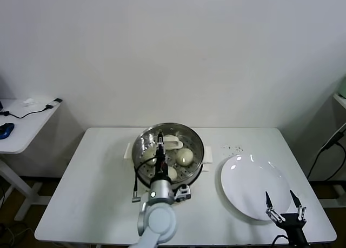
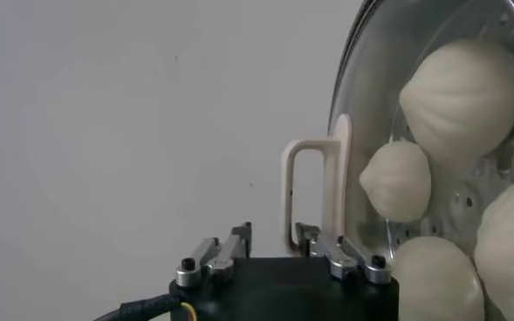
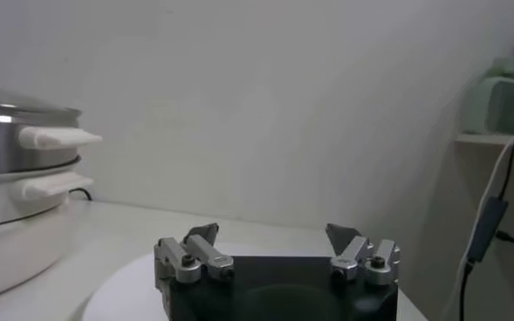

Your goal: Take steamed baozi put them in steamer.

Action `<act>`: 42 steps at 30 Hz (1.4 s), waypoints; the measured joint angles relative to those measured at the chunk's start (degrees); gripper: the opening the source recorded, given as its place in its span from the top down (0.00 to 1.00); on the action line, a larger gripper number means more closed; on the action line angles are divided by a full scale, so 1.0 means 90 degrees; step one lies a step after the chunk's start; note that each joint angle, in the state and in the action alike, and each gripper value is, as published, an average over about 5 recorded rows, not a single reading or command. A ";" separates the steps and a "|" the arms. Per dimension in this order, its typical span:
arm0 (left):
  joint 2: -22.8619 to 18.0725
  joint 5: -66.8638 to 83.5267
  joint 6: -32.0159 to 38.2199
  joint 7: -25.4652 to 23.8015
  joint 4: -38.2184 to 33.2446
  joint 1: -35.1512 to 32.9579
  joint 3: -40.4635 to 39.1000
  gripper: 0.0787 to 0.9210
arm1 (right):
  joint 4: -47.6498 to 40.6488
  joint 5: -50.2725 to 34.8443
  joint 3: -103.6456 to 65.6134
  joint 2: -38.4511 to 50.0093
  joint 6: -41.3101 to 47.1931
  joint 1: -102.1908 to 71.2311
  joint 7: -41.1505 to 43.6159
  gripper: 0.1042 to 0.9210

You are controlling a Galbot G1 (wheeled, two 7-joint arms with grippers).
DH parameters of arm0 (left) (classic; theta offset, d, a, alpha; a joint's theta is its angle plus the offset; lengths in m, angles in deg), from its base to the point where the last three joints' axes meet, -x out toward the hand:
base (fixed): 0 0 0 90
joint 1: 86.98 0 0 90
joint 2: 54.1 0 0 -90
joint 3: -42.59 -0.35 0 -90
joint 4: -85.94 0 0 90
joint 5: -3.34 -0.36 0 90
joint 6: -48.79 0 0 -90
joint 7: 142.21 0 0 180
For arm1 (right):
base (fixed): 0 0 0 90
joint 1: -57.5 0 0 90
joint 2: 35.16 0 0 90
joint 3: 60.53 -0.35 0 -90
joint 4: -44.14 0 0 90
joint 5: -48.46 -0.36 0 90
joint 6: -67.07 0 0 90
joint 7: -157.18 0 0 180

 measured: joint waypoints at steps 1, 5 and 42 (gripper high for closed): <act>0.0019 0.0025 -0.0003 -0.0009 -0.0025 0.0000 -0.0012 0.55 | -0.0007 0.0000 0.0002 0.0004 0.0009 0.0011 0.0003 0.12; 0.0105 0.0143 -0.0006 -0.0027 -0.0153 -0.0017 -0.0072 0.41 | -0.0034 0.0005 0.0013 0.0014 0.0053 0.0059 0.0010 0.12; 0.1189 0.9505 0.3839 0.1572 -0.1653 -0.2187 0.3354 0.12 | -0.0162 -0.0464 0.0727 0.0257 -0.0210 0.0184 -0.0359 0.12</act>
